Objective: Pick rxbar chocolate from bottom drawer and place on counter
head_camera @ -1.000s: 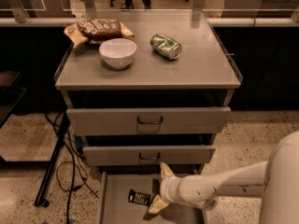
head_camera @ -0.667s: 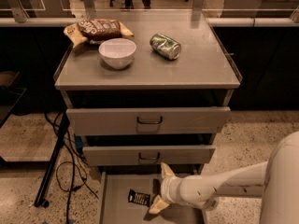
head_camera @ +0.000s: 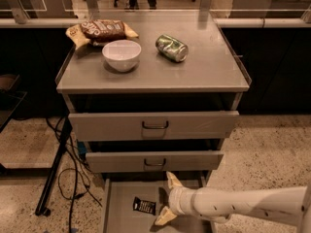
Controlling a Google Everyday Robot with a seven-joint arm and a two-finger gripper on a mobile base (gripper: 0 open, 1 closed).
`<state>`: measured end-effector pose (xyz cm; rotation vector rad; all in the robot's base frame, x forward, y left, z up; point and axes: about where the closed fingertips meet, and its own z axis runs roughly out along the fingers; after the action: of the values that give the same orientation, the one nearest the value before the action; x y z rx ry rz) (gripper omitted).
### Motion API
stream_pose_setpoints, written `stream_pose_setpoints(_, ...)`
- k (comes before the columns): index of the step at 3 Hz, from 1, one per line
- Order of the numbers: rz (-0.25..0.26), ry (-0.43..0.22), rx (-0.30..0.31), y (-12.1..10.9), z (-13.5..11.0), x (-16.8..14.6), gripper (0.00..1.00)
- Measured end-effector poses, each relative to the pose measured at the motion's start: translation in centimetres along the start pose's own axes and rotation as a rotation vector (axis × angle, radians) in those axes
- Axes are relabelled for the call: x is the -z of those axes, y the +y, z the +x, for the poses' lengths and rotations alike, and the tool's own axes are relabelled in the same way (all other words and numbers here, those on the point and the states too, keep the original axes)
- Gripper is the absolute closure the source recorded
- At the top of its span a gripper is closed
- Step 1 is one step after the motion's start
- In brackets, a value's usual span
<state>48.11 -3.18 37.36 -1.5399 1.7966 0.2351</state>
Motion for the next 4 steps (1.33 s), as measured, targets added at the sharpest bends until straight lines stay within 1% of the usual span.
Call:
stream_pose_setpoints(1,-0.008,-0.055,-0.016,-0.2,1.2,-0.3,0.00)
stream_pose_setpoints(2,-0.017,-0.072,-0.040,-0.2,2.7,-1.1,0.00)
stream_pose_setpoints(3,-0.067,-0.103,-0.100,1.7,5.9,-3.6,0.00)
stream_pose_setpoints(4,-0.067,-0.103,-0.100,1.7,5.9,-3.6,0.00)
